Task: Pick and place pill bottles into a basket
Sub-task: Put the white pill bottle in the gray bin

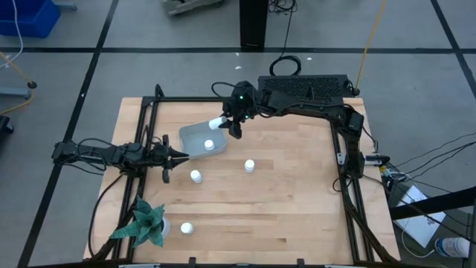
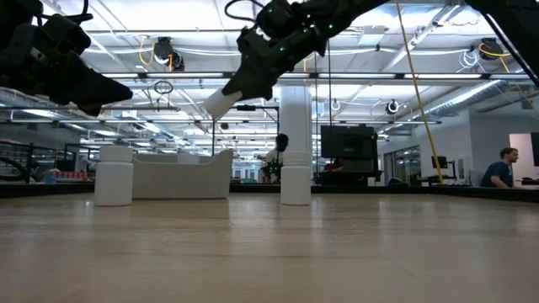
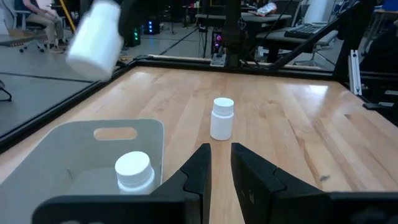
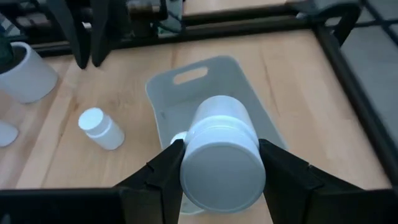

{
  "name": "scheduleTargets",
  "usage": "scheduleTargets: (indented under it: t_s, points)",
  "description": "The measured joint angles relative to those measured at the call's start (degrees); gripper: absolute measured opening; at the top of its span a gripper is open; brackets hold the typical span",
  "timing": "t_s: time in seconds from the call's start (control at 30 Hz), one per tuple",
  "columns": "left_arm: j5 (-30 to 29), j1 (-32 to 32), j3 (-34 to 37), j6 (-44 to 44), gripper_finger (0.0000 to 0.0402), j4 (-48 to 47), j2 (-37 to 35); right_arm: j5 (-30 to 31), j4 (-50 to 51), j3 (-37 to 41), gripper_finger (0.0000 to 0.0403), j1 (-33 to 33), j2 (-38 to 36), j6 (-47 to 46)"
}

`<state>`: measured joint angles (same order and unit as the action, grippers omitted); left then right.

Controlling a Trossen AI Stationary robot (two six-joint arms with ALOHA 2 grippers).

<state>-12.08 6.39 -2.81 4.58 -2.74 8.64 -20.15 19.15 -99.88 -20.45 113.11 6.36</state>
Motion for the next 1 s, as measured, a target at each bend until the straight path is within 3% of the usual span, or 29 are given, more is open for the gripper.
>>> scheduleTargets:
  t_s: [0.33,0.63,0.83,1.0]
  points:
    - [-0.44,0.0,0.0,-0.03,0.0065,0.95,-0.02,-4.01,-2.12,-1.7,0.0161,0.23,5.63,-1.97]
    - [-0.05,0.01,0.0,0.97,0.0065,0.81,-0.02,-3.6,4.74,-1.76,0.0161,0.76,7.9,0.34]
    - [0.01,0.0,0.0,2.01,0.0065,-0.63,0.0,0.29,6.47,-1.77,0.0161,1.05,7.66,2.45]
    - [0.02,0.02,0.0,2.14,0.0065,-0.59,-0.02,-0.91,7.37,-1.78,0.0161,1.05,7.37,2.47]
